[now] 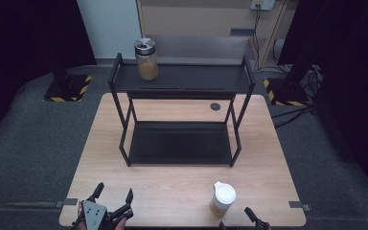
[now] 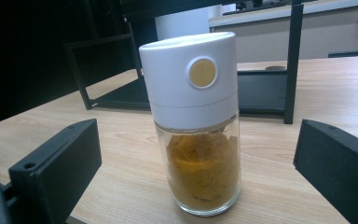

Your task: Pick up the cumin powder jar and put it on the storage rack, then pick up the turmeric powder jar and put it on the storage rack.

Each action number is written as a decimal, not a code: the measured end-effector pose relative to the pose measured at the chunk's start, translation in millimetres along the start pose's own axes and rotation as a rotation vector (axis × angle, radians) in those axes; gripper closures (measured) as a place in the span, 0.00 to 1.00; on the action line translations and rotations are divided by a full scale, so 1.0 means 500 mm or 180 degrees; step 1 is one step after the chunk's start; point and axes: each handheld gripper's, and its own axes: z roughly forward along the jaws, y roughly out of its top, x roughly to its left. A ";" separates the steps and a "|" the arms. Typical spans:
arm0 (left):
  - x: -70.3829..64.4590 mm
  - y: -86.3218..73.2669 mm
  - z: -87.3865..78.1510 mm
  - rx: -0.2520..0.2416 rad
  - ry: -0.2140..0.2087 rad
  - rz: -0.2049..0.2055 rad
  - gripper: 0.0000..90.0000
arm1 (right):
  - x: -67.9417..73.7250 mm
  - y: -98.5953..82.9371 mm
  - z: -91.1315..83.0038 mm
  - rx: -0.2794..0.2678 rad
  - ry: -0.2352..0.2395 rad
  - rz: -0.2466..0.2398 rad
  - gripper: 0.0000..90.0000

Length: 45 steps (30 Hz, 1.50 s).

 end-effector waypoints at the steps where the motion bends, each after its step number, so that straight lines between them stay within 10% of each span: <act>1: -0.001 0.000 -0.002 -0.0023 0.0009 -0.0002 0.06 | 0.000 -0.001 0.000 -0.0002 0.0001 -0.0003 0.01; 45: 0.002 0.002 -0.005 -0.0020 -0.0015 0.0000 0.06 | -0.014 0.005 0.117 0.0208 0.0027 -0.0266 0.15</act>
